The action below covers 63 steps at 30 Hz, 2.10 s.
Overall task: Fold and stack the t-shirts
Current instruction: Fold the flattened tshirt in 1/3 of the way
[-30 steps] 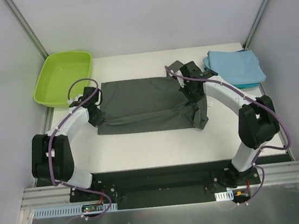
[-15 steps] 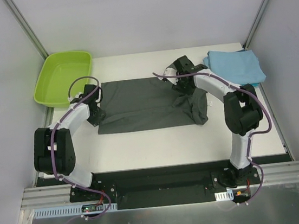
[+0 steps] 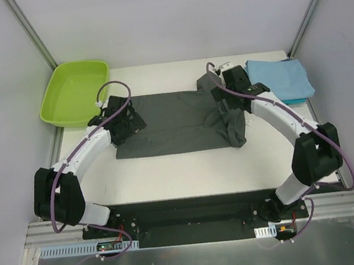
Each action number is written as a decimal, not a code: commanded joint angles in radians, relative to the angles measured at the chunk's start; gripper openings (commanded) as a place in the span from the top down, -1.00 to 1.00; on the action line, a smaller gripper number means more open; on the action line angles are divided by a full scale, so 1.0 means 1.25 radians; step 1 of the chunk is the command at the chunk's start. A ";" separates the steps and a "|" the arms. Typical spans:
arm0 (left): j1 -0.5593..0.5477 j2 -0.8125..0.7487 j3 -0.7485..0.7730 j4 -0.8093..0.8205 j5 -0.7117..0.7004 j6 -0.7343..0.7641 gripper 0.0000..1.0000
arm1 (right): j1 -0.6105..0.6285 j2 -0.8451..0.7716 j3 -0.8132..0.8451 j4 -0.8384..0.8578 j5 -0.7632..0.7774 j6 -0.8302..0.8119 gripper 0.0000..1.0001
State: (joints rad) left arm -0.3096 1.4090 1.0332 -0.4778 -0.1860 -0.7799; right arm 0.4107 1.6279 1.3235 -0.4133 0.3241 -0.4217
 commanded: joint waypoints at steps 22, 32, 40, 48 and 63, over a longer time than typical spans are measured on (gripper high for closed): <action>0.065 0.225 -0.031 0.037 0.016 0.088 -0.98 | -0.106 0.100 -0.105 -0.213 -0.059 0.218 -0.40; 0.091 0.217 -0.060 0.036 0.038 0.110 -0.98 | -0.186 0.016 -0.064 -0.233 0.049 0.226 -0.68; 0.091 0.199 -0.050 0.039 0.080 0.113 -0.98 | -0.131 -0.117 -0.174 -0.170 -0.292 0.184 -0.69; 0.091 0.207 -0.060 0.039 0.071 0.105 -0.98 | -0.024 -0.122 -0.280 -0.116 -0.150 0.428 -0.37; 0.100 0.206 -0.066 0.040 0.037 0.121 -0.98 | -0.033 0.040 -0.259 -0.117 0.004 0.485 0.51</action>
State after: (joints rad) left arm -0.2073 1.6676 0.9833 -0.4000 -0.1177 -0.6388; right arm 0.3973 1.6669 0.9905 -0.5240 0.2638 0.1715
